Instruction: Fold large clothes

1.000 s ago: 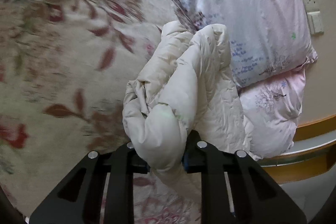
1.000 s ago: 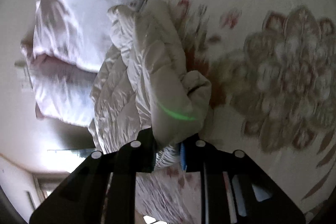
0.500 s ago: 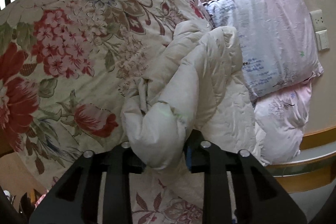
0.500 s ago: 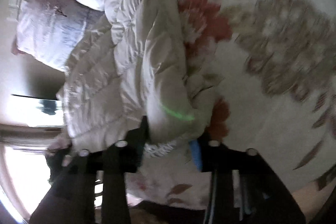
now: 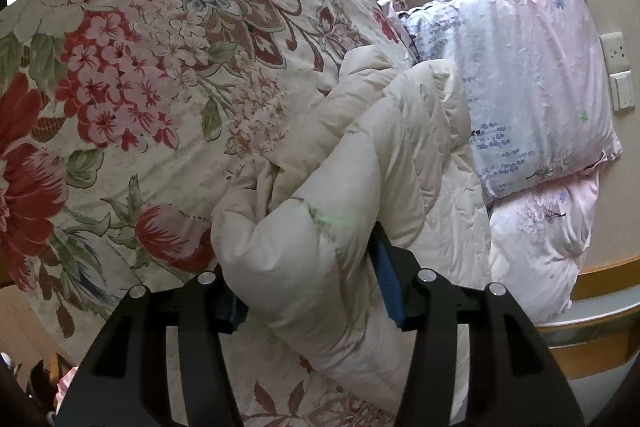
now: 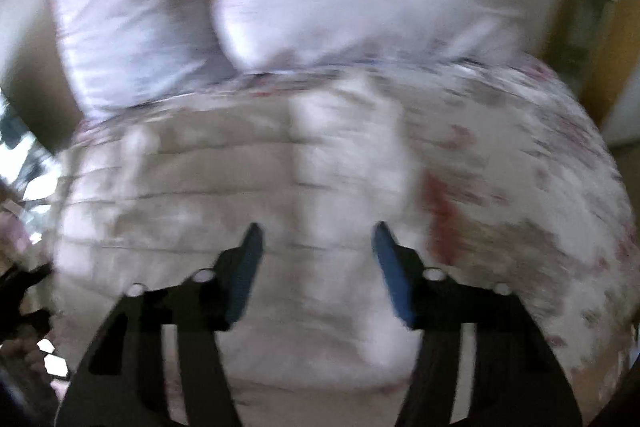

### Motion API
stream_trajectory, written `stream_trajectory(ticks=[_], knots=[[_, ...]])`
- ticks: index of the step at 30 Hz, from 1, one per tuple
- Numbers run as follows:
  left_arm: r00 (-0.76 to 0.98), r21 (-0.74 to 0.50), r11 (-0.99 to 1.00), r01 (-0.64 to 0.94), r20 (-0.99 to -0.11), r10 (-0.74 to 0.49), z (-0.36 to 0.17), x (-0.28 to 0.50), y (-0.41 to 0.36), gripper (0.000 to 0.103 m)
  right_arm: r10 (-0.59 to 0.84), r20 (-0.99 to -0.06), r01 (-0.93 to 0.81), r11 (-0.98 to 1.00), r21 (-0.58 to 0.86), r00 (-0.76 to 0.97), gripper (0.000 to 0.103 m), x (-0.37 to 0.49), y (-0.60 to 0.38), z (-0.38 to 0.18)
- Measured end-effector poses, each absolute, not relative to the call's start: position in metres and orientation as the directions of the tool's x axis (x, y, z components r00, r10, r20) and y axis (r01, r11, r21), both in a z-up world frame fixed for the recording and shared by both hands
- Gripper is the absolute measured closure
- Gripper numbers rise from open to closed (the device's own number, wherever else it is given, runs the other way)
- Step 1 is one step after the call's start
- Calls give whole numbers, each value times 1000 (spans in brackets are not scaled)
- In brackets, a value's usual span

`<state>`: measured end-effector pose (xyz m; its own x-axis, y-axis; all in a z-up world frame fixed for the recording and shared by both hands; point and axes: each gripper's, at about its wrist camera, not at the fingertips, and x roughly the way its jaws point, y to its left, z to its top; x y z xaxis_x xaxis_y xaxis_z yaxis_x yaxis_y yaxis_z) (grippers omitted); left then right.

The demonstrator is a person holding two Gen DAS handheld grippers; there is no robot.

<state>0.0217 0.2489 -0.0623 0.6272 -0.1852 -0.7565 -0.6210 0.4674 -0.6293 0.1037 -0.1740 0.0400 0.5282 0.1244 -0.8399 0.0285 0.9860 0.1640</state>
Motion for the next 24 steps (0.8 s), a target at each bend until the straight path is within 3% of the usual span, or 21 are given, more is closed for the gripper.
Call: stream_trajectory(ticks=[2, 7, 12, 24], knots=[[634, -635, 462, -620, -752, -182, -62, 22, 249, 50, 173, -829, -34, 982, 184, 532, 60, 112, -146, 42], [639, -637, 456, -622, -749, -174, -63, 22, 249, 48, 218, -822, -132, 976, 175, 526, 60, 119, -99, 42], [639, -632, 455, -627, -752, -164, -65, 22, 250, 44, 226, -830, -156, 973, 170, 510, 60, 119, -87, 35], [644, -636, 434, -638, -750, -151, -69, 24, 248, 43, 204, -844, -192, 974, 122, 496, 60, 125, -63, 15]])
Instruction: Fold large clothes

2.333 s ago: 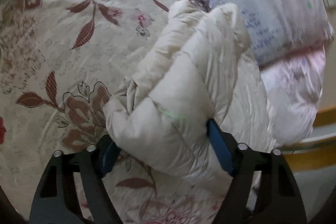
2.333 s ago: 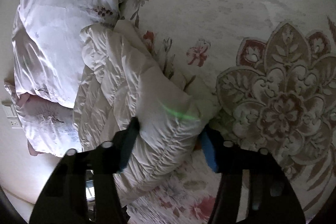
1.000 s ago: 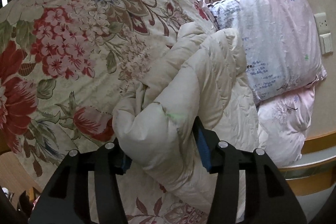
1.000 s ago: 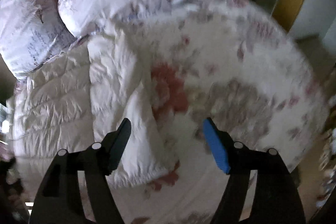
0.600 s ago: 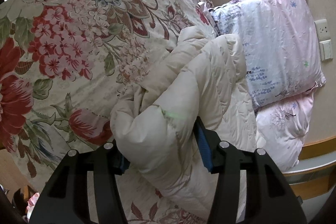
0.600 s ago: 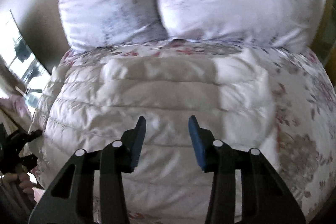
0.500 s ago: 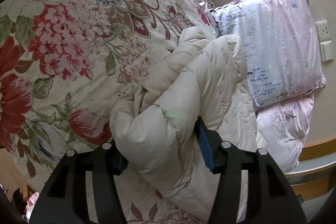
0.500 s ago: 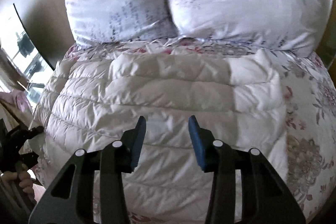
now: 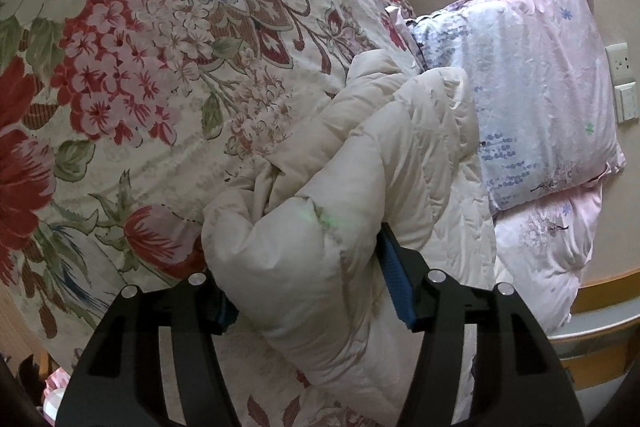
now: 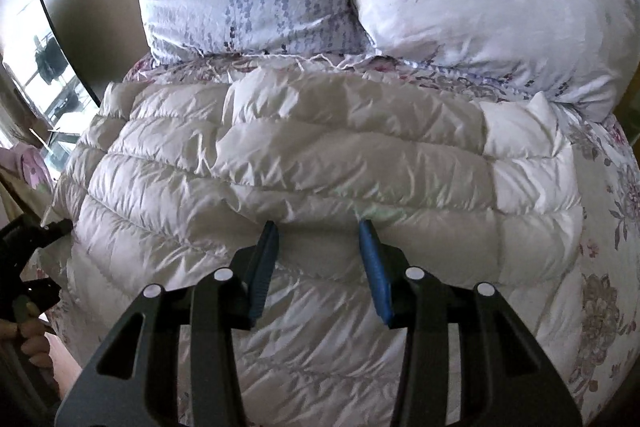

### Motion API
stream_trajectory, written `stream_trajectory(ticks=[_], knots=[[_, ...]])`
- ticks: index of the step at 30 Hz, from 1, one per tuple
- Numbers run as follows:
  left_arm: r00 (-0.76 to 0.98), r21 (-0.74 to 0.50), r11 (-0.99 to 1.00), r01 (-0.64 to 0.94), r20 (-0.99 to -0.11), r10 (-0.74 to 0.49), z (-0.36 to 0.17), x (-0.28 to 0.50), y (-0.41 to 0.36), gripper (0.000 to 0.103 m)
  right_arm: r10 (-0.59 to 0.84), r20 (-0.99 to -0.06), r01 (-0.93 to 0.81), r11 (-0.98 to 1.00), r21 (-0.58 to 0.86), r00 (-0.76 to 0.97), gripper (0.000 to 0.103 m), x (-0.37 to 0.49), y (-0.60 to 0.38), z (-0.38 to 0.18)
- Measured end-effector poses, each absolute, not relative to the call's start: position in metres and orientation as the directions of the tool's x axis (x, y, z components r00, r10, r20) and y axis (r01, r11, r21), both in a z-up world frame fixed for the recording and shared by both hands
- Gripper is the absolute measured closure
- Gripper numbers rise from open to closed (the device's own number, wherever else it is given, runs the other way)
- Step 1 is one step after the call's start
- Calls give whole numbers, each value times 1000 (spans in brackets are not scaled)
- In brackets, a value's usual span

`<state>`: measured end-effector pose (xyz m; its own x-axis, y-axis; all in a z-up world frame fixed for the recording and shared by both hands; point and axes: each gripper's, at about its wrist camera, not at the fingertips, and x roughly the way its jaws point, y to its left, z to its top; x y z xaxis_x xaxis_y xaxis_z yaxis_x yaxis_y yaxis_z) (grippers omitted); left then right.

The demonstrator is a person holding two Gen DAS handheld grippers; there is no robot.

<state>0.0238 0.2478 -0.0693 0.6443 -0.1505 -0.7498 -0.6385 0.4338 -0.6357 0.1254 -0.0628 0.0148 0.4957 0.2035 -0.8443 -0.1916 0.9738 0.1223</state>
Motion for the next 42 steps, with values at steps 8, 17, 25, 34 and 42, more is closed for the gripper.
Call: stream_trajectory(ticks=[8, 17, 25, 34, 42], knots=[[686, -670, 445, -594, -711, -155, -62, 30, 245, 54, 157, -901, -208, 975, 77, 405, 59, 138, -50, -20], [745, -723, 456, -519, -644, -174, -41, 35, 245, 72, 143, -914, -217, 974, 62, 380, 59, 146, -49, -25], [806, -758, 543, -362, -547, -226, -2, 46, 227, 78, 135, -919, -221, 974, 54, 369, 58, 149, -47, -27], [825, -767, 630, -122, -431, -365, 50, 65, 181, 78, 137, -924, -229, 972, 56, 358, 58, 156, -48, -30], [785, -767, 640, 48, -367, -499, 73, 80, 139, 78, 155, -927, -234, 969, 75, 343, 58, 161, -50, -29]])
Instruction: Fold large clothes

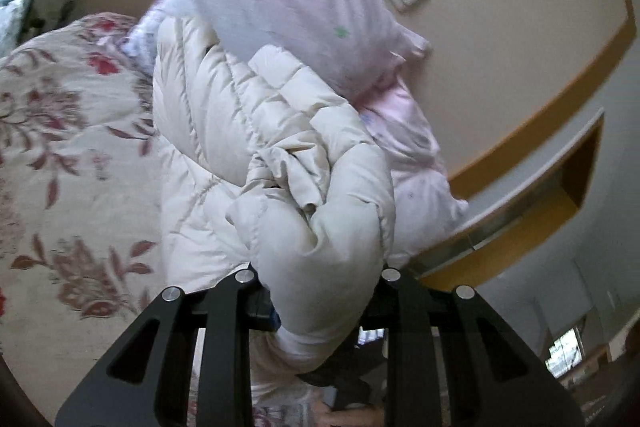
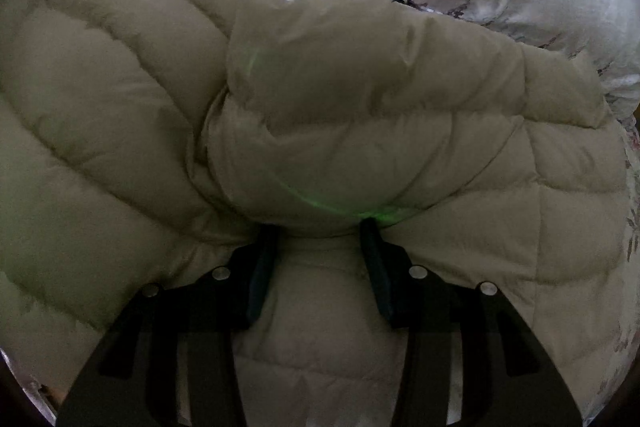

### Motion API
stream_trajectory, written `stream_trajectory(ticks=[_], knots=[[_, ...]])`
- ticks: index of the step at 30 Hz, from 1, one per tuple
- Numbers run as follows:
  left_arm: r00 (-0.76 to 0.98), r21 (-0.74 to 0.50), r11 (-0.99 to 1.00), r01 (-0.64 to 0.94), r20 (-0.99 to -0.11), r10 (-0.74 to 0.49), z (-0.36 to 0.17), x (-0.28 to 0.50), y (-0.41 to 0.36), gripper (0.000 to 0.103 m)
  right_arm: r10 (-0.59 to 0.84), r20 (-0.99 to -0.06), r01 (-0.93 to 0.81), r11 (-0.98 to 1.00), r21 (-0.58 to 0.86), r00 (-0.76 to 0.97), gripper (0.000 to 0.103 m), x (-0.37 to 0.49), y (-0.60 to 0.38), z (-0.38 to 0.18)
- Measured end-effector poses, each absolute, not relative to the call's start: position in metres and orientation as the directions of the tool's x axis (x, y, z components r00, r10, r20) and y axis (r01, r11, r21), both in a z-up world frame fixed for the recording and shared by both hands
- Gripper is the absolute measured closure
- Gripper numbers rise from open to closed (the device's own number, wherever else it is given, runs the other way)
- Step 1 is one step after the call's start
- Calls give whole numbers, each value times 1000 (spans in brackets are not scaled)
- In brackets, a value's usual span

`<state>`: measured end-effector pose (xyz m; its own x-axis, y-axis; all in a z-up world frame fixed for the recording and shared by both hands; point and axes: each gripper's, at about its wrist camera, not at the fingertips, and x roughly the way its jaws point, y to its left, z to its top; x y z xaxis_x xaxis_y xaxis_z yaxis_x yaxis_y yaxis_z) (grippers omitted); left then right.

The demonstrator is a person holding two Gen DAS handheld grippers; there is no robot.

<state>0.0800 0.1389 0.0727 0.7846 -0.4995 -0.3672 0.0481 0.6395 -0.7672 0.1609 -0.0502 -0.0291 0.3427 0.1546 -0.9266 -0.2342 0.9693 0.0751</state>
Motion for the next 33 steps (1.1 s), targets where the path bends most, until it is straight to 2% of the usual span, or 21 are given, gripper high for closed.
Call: stream_trajectory(ticks=[9, 11, 15, 19, 22, 26, 28, 30, 31, 33], knots=[[685, -781, 600, 175, -341, -644, 76, 89, 92, 78, 228, -920, -235, 959, 156, 318, 55, 163, -63, -26], [643, -775, 598, 203, -355, -678, 73, 90, 77, 78, 292, -908, -233, 946, 228, 299, 50, 166, -71, -25], [540, -731, 631, 260, -432, -723, 65, 94, 34, 78, 440, -861, -195, 896, 399, 256, 50, 169, -103, -22], [474, -725, 624, 291, -457, -753, 58, 96, 9, 78, 518, -810, -74, 851, 519, 274, 49, 164, -157, -11], [448, -725, 621, 297, -469, -761, 55, 99, -1, 78, 490, -793, -10, 853, 523, 361, 47, 152, -205, 9], [431, -734, 613, 292, -472, -769, 52, 104, -7, 78, 356, -784, 134, 867, 481, 508, 37, 130, -272, 30], [423, -739, 608, 292, -471, -775, 52, 109, -11, 78, 326, -797, 227, 841, 490, 509, 36, 129, -301, 24], [412, -737, 605, 300, -472, -779, 51, 110, -13, 78, 356, -801, 281, 803, 525, 481, 36, 130, -315, 11], [404, -734, 605, 308, -475, -782, 52, 111, -17, 78, 370, -800, 283, 796, 536, 473, 37, 132, -319, 6], [390, -730, 602, 323, -477, -788, 53, 109, -22, 78, 407, -797, 263, 792, 551, 446, 61, 139, -316, -5]])
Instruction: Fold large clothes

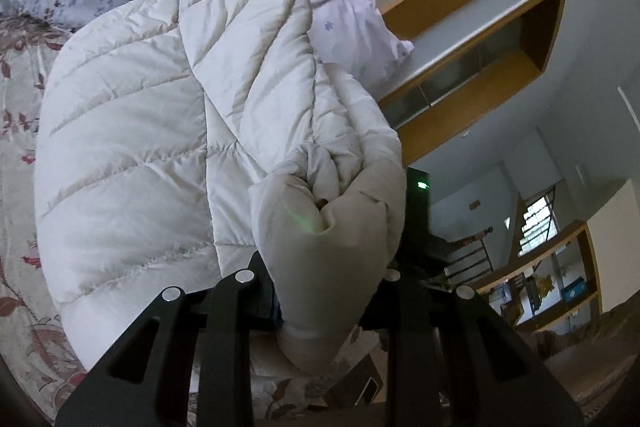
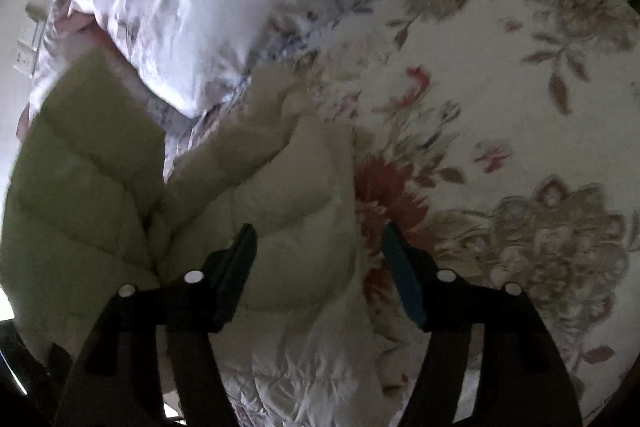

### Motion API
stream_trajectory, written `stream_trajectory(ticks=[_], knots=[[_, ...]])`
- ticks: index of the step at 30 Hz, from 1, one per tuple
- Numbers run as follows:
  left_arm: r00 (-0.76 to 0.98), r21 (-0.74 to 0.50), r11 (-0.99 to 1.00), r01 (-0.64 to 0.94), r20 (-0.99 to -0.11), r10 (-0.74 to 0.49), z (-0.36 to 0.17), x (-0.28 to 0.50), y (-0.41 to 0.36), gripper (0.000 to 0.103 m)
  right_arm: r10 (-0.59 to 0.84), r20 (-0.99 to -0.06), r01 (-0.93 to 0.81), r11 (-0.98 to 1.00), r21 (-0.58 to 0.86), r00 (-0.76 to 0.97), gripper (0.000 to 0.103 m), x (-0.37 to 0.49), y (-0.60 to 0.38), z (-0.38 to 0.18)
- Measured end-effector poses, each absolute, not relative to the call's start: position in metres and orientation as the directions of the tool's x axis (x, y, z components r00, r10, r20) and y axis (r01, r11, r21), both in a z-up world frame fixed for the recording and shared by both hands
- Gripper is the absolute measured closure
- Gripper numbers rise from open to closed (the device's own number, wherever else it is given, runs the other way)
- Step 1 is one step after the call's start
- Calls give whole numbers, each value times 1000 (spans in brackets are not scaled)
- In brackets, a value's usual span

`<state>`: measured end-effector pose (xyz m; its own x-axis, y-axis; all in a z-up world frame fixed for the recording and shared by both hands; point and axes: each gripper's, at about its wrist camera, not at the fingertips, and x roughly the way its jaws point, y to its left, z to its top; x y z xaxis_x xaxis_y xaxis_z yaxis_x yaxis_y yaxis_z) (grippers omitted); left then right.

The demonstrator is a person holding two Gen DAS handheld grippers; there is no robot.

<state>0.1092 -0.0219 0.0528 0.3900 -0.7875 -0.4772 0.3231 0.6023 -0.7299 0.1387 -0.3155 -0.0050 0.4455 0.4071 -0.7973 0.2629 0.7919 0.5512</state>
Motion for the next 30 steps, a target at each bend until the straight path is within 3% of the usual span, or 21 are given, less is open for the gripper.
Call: stream_trajectory(ticks=[1, 2, 7, 12, 15, 17, 22, 24, 27, 30], knots=[[383, -727, 601, 331, -479, -790, 53, 109, -25, 78, 436, -796, 250, 788, 563, 420, 84, 145, -309, -13], [378, -723, 601, 340, -481, -792, 54, 109, -28, 78, 451, -796, 248, 784, 570, 404, 87, 148, -307, -18], [319, -698, 607, 380, -517, -794, 49, 115, -51, 78, 489, -773, 217, 770, 600, 404, 92, 166, -292, -19], [205, -621, 652, 436, -637, -743, 26, 114, -89, 77, 486, -790, 203, 788, 581, 373, 92, 176, -291, -25], [177, -524, 706, 477, -729, -661, 9, 113, -111, 72, 451, -817, 210, 813, 542, 360, 81, 174, -303, -23], [160, -477, 732, 486, -775, -611, -2, 114, -121, 68, 390, -837, 259, 825, 503, 383, 58, 167, -327, -17], [191, -329, 762, 558, -843, -504, -12, 106, -145, 55, 272, -827, 366, 798, 479, 491, 57, 148, -380, 14], [211, -269, 770, 578, -862, -460, -16, 103, -153, 52, 318, -763, 313, 772, 553, 563, 56, 145, -386, 34], [225, -213, 779, 590, -883, -412, -22, 103, -162, 49, 458, -650, 163, 729, 665, 606, 43, 153, -369, 57], [236, -160, 778, 607, -899, -369, -25, 105, -172, 47, 545, -630, 49, 734, 678, 553, 38, 166, -334, 66]])
